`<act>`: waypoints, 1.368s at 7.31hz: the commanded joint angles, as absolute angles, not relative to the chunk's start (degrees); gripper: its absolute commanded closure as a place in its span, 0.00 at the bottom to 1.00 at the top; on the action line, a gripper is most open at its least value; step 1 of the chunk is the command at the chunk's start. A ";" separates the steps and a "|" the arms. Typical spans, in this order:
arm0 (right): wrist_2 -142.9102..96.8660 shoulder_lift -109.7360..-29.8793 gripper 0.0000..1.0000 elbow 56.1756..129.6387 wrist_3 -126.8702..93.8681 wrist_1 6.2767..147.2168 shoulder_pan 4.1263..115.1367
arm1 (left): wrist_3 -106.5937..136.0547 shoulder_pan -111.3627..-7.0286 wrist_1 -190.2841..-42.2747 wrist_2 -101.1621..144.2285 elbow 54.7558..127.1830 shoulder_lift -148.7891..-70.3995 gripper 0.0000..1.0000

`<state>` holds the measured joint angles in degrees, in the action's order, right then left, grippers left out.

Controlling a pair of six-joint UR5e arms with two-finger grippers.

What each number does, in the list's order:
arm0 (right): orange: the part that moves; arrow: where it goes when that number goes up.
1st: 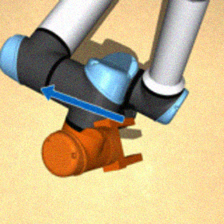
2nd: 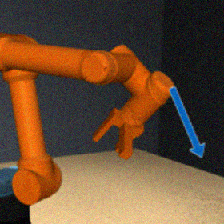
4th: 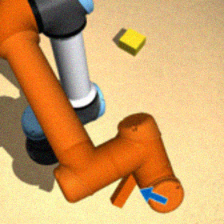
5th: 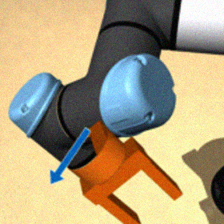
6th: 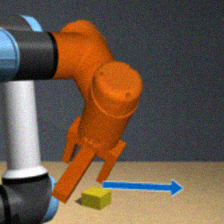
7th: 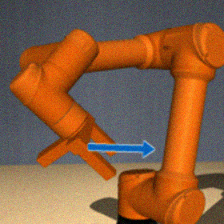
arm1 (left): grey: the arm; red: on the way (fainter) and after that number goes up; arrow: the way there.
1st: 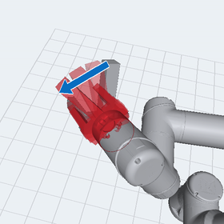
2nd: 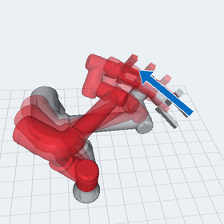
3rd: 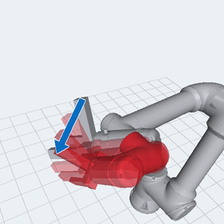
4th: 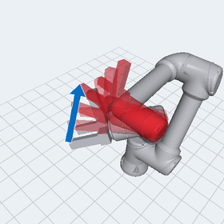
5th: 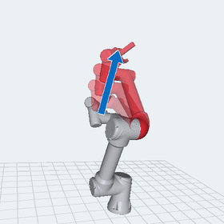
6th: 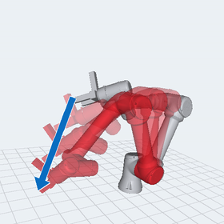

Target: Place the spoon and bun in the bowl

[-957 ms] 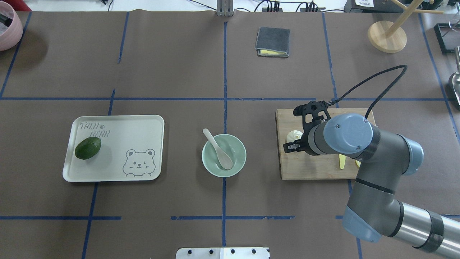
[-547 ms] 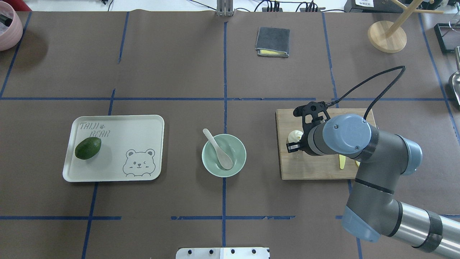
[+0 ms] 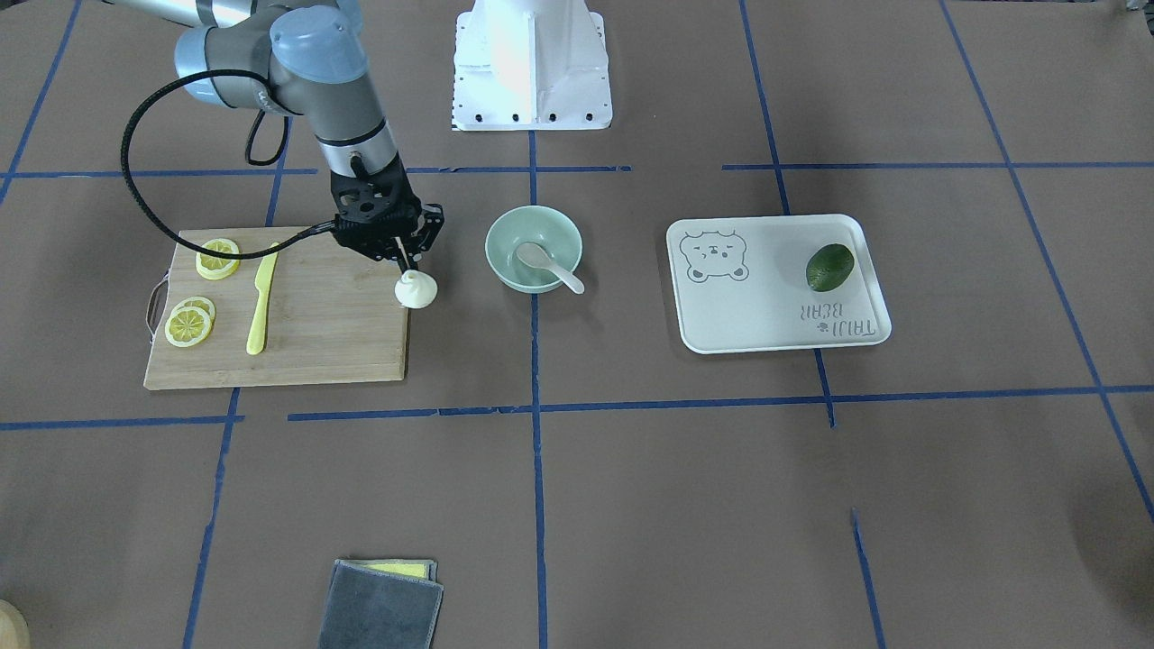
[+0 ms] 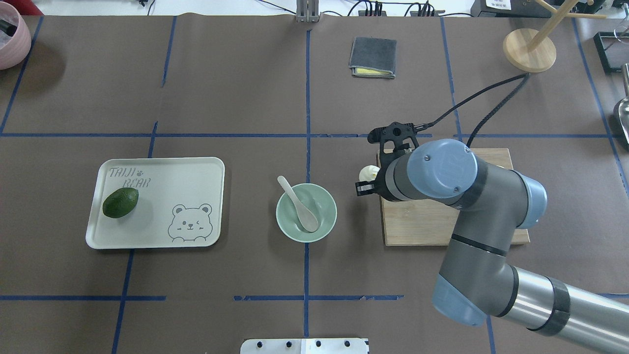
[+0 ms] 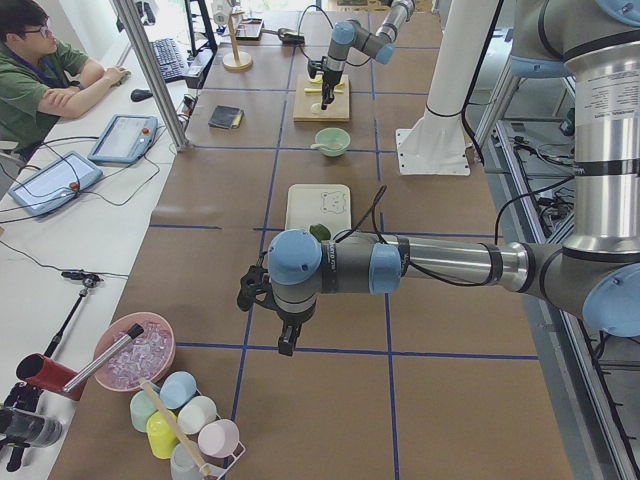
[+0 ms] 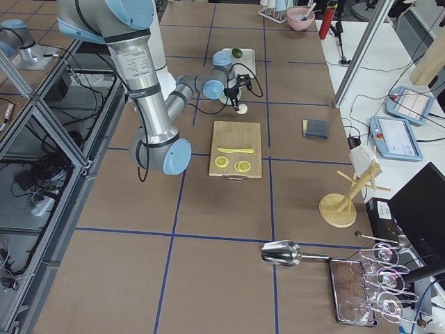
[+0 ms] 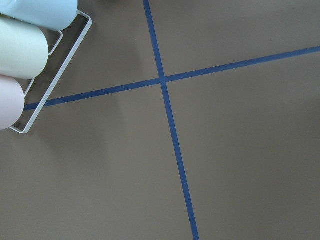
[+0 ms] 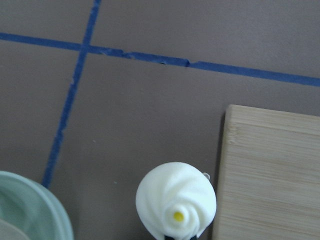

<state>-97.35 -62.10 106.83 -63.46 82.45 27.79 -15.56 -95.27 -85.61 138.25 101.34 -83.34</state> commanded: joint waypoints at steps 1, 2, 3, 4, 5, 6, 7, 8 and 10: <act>-93.55 -52.85 1.00 106.61 -68.97 90.06 24.03 | -15.56 -95.27 -85.69 138.25 101.34 -83.41 0.00; -89.77 -52.65 0.91 106.61 -71.17 90.09 21.30 | -15.56 -95.19 -85.87 138.34 101.34 -83.50 0.00; -89.30 -52.73 0.35 106.00 -72.15 90.09 19.53 | -15.56 -95.19 -85.96 138.34 101.34 -83.58 0.00; -85.56 -52.82 0.00 106.00 -71.98 90.09 17.95 | -15.56 -95.19 -85.96 138.34 101.25 -83.58 0.00; -84.73 -52.82 0.00 106.26 -71.72 90.09 17.93 | -15.56 -95.19 -86.04 138.34 101.25 -83.58 0.00; -84.81 -53.00 0.00 106.61 -71.20 90.17 17.93 | -15.56 -95.19 -86.04 138.34 101.25 -83.58 0.00; -85.42 -53.26 0.00 108.00 -70.84 90.78 18.19 | -15.56 -95.19 -86.04 138.34 101.25 -83.58 0.00; -88.65 -53.26 0.00 109.50 -67.97 92.88 21.06 | -15.64 -95.19 -86.04 138.34 101.34 -83.58 0.00; -99.96 -54.92 0.00 110.13 -56.15 94.57 32.19 | -15.99 -95.19 -86.13 138.25 101.16 -83.58 0.00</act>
<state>-93.05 -53.72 109.65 -63.81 93.65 25.20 -15.79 -95.19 -86.14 138.28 101.28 -83.62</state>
